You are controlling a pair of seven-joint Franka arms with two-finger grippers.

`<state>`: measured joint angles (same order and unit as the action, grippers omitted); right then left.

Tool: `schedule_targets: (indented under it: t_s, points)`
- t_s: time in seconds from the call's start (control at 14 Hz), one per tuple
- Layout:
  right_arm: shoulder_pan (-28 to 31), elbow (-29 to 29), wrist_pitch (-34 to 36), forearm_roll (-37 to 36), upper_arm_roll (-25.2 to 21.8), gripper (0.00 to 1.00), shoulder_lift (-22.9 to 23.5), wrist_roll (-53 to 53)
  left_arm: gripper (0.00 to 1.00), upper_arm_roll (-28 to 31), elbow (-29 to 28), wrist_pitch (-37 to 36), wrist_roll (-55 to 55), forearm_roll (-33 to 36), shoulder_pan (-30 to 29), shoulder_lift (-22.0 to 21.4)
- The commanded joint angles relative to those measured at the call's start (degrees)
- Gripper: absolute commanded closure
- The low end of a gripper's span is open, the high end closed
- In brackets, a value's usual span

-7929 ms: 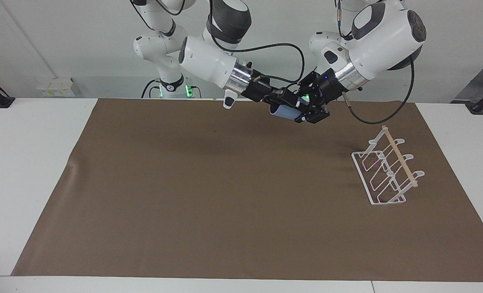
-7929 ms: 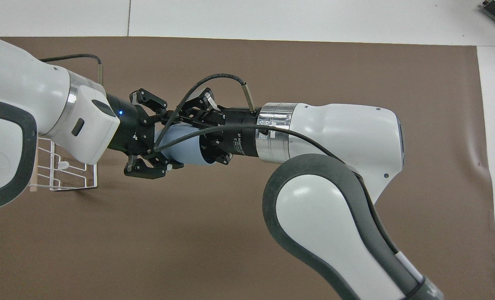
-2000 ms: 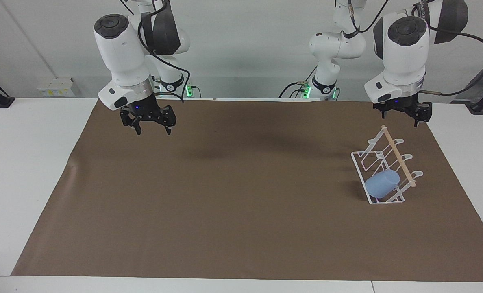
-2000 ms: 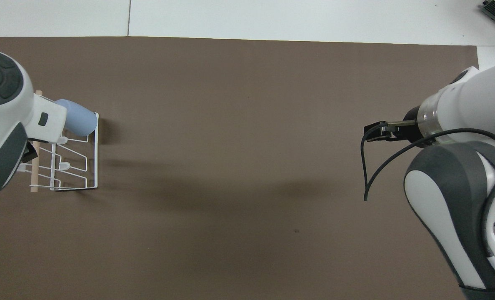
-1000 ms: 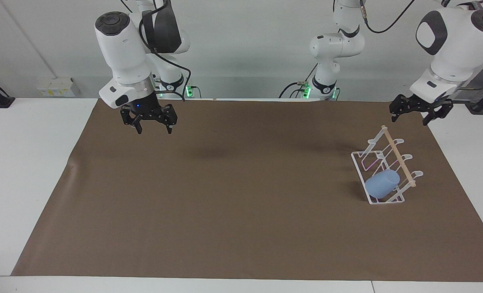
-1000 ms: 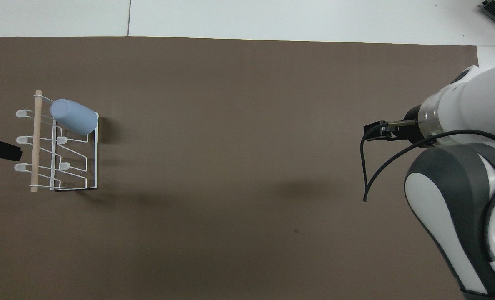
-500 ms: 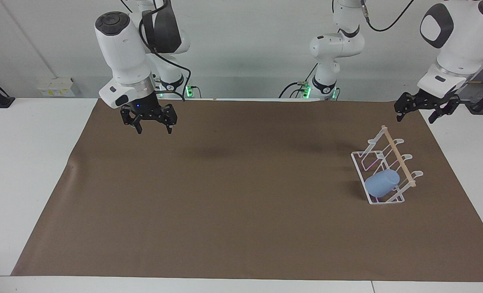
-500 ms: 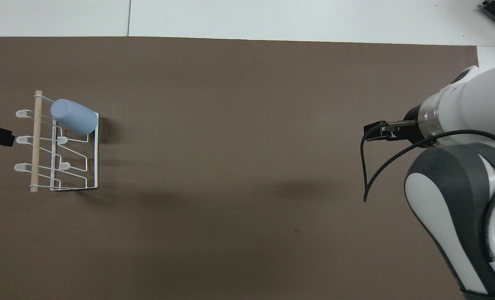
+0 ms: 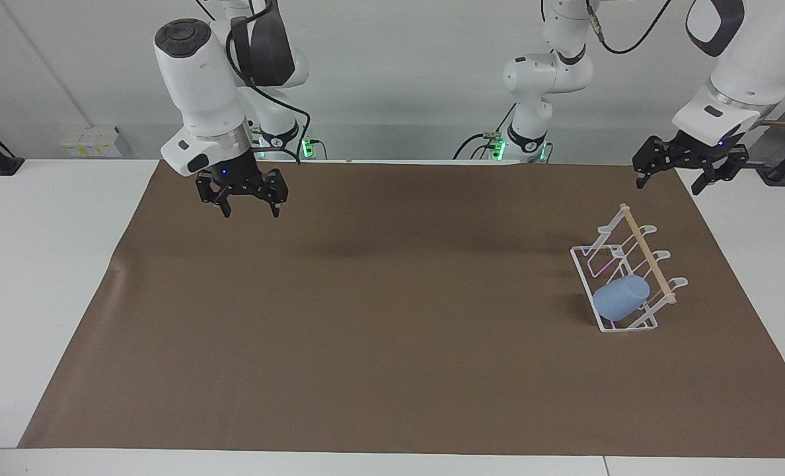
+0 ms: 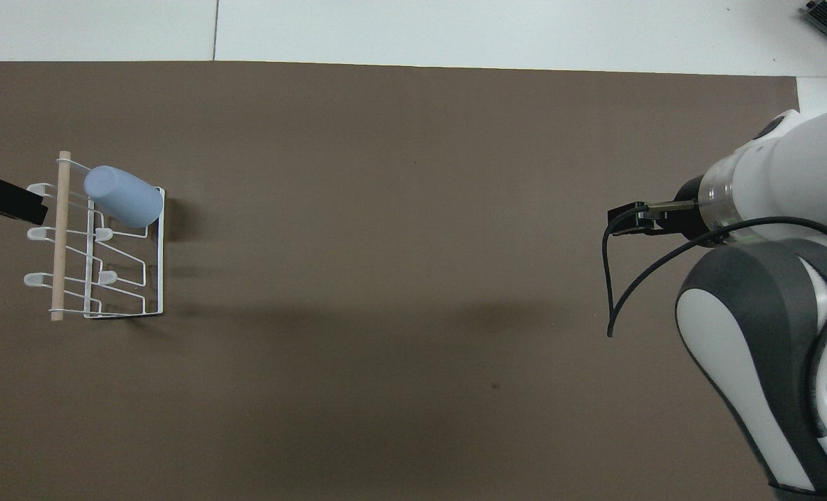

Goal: Hang cup on cup holder

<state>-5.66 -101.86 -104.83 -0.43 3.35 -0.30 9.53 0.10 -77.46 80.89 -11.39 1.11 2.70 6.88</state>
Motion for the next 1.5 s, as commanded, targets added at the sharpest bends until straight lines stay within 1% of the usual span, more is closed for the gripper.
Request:
schedule_targets:
  t_s: [0.0, 0.14, 0.43, 0.57, 0.71, 1.14, 1.43]
  points:
    - [0.30, -0.62, -1.08, -0.28, 0.43, 0.00, -0.75, 0.05, 0.00, 1.13, -3.64, -1.71, 3.73, -1.63, -0.42, -3.43]
    - [0.30, -0.62, -1.08, -0.28, 0.43, 0.00, -0.75, 0.05, 0.00, 1.30, -6.73, -1.18, 3.83, -1.46, -0.42, -5.11]
    - [0.39, -0.62, -1.08, -0.28, 0.43, 0.00, -0.75, -0.04, 0.00, 1.30, -8.76, -0.57, 3.83, -1.46, -0.51, -6.17]
    - [0.39, -0.62, -1.08, -0.28, 0.43, 0.00, -0.75, -0.04, 0.00, 1.30, -12.43, 1.97, 3.92, -1.46, -0.86, -7.84]
    - [0.39, -0.62, -1.08, -0.19, 0.43, 0.00, -0.75, -0.04, 0.00, 1.30, -14.73, 4.17, 3.83, -1.46, -0.95, -8.90]
    - [0.39, -0.62, -1.08, -0.28, 0.43, 0.00, -0.75, 0.05, 0.00, 1.21, -15.00, 8.75, 3.57, -1.81, -1.56, -8.81]
    - [0.39, -0.62, -1.07, -0.28, 0.43, 0.00, -0.75, 0.05, 0.00, 1.21, -14.56, 9.28, 3.39, -1.81, -1.65, -8.64]
